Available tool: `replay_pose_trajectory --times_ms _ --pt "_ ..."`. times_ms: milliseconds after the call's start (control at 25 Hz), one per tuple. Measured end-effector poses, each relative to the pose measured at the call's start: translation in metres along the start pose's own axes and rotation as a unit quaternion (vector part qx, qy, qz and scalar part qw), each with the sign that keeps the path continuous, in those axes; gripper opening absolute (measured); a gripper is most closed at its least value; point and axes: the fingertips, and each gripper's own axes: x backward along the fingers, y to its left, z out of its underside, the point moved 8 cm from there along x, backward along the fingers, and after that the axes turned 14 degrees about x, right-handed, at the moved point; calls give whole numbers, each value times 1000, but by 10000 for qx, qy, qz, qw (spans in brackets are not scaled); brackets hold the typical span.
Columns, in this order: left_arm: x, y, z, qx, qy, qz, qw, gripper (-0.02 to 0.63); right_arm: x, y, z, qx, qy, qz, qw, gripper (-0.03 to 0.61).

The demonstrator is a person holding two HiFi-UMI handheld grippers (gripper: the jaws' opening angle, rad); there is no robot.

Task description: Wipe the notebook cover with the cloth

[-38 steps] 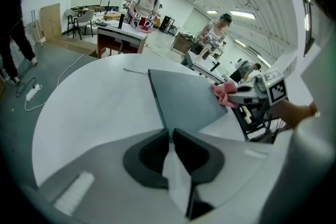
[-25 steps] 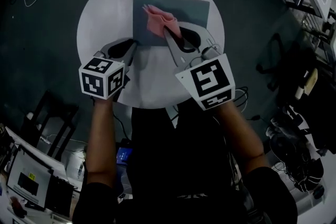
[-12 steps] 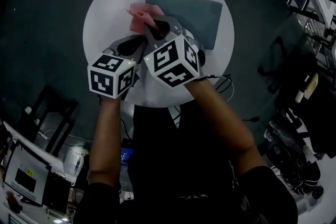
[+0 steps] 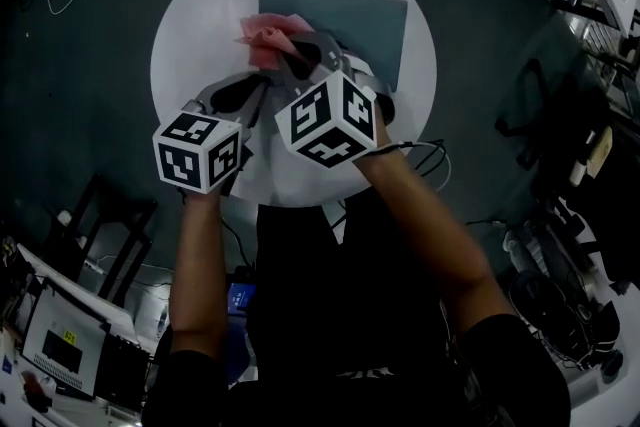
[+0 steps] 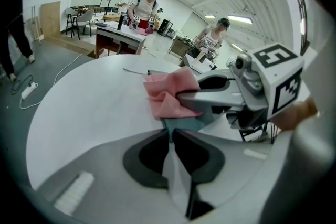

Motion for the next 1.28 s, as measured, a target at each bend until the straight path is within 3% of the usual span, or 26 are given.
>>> replay_pose_trajectory --times_ms 360,1280 --pt "0 -3 -1 -4 56 -112 9999 41 27 -17 35 89 83 141 9998 9" --pt "-3 -16 2 -111 -13 -439 9990 29 115 -64 137 -407 713 925 9923 9"
